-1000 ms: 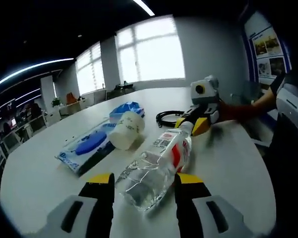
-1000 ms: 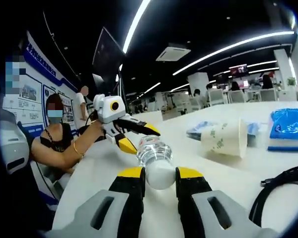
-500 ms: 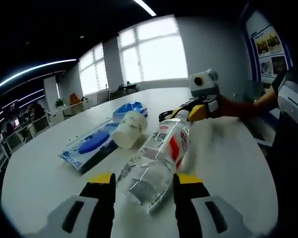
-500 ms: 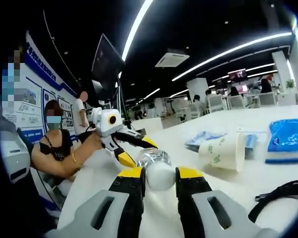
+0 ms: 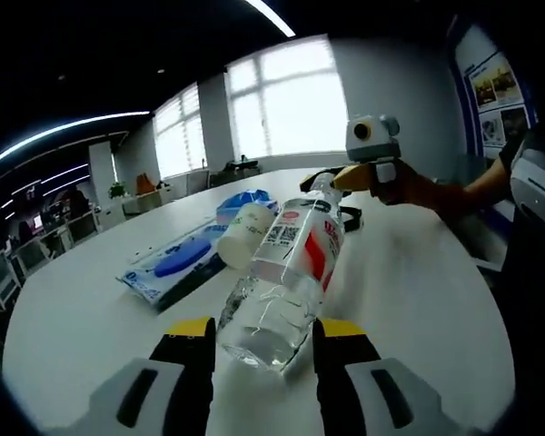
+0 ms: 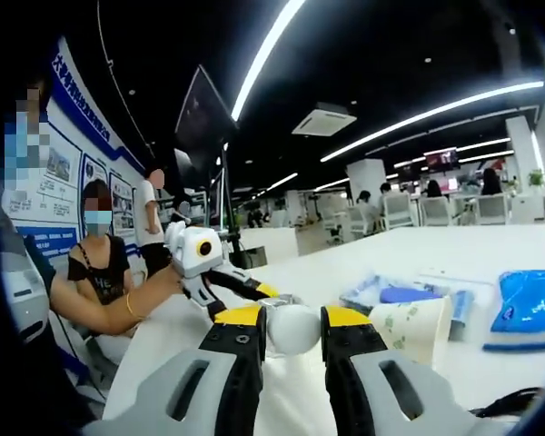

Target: Arrange the tabletop items into an orderly group along one side of the table until the central work area is clear of visible clutter.

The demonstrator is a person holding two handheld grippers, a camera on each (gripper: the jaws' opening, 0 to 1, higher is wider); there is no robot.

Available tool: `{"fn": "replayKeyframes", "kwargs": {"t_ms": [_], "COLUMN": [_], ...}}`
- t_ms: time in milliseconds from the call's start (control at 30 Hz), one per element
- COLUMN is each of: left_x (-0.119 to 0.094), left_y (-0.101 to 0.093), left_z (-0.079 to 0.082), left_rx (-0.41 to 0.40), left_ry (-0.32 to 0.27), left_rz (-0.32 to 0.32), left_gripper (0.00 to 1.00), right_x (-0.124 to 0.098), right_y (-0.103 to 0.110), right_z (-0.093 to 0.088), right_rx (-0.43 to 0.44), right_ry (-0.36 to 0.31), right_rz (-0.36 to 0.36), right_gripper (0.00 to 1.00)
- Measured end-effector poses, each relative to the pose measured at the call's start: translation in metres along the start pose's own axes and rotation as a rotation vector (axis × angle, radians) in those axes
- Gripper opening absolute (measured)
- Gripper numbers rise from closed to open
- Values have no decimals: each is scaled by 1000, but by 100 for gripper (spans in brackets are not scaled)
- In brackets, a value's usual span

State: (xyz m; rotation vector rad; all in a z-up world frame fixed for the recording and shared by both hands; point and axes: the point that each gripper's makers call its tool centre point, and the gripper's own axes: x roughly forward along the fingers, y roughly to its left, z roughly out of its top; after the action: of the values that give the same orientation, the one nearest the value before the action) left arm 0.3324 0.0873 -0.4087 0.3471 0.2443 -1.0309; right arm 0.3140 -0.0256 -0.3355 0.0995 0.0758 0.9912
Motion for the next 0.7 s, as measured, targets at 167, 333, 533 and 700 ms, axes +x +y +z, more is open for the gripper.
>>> {"fn": "replayKeyframes", "kwargs": {"t_ms": [167,333,533,700], "left_x": [-2,-3,-3,-6], "left_y": [4,5,8,10], "left_z": [-2,-3,-6,-8], "left_rx": [-10,-16,-18,-20], "left_ry": [-4,-3,9,15], "left_rz": [8,12,21,30], "left_gripper": [40,40,39,39], "right_x": [10,19,30,37], "right_y": [-1,2,1,6], "right_z": [11,20,30,35], "right_rx": [-16,-34,-40,-56], "right_ry": [-17,-32,-64,-76], "right_rz": [6,18,25,34], "right_gripper": [21,21,21,21]}}
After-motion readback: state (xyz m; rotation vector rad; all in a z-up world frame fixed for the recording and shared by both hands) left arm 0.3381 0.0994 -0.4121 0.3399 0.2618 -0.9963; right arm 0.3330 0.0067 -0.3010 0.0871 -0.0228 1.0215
